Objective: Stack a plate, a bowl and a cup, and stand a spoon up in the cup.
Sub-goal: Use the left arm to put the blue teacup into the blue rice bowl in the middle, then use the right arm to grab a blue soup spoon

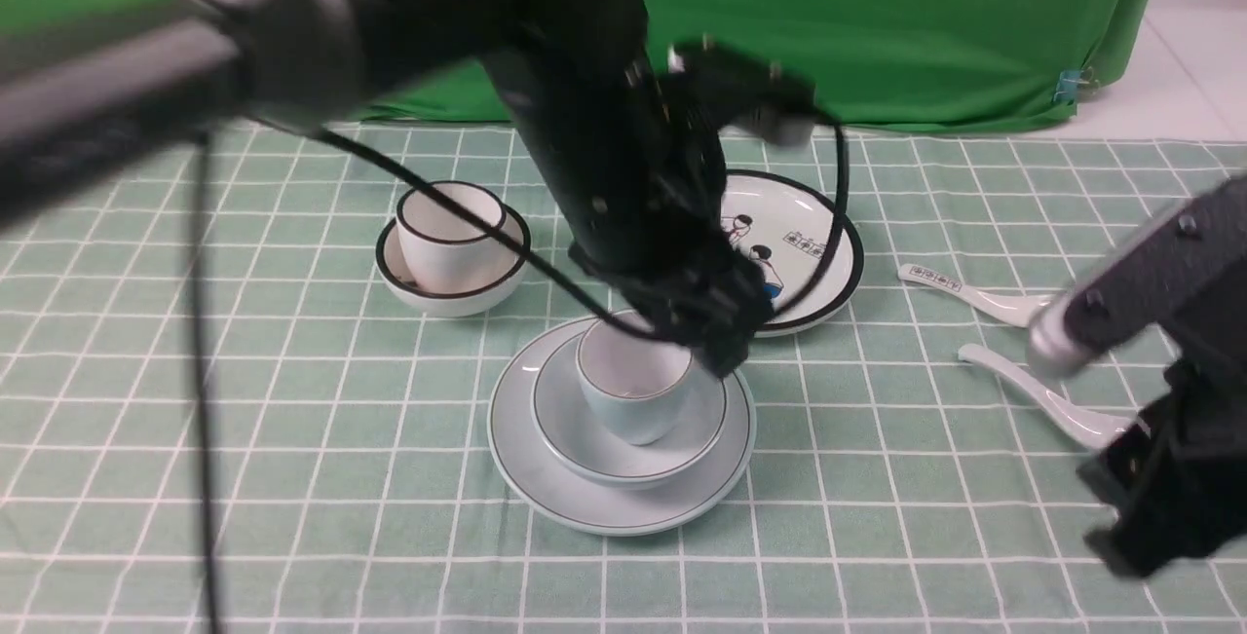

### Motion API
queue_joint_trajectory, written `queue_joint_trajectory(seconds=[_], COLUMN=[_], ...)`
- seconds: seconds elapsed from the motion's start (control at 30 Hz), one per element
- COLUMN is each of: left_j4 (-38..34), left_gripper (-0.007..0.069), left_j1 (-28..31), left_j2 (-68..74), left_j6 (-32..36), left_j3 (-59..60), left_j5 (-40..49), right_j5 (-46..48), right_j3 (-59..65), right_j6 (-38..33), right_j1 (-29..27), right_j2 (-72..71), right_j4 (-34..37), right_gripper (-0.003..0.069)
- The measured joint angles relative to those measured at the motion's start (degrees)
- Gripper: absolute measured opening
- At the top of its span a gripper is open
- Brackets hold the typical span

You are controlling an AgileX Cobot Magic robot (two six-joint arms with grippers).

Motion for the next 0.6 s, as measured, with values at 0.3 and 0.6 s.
queue_joint_trajectory(seconds=[0.3, 0.6], left_j4=[-1.28, -0.79], left_gripper=[0.0122, 0.0006], left_j1=[-1.33, -1.33], left_j2=[-21.89, -43.57], left_j6=[-2.73, -2.18], left_j3=[2.99, 28.94], left_j5=[0.24, -12.65], right_j5=[0.34, 0.46], right_j3=[-15.12, -24.96], right_j6=[-25.49, -31.73], right_j1=[-22.26, -25.90], right_j2=[22.56, 40.95], right_j4=[22.96, 24.21], right_gripper=[0.0423, 0.0445])
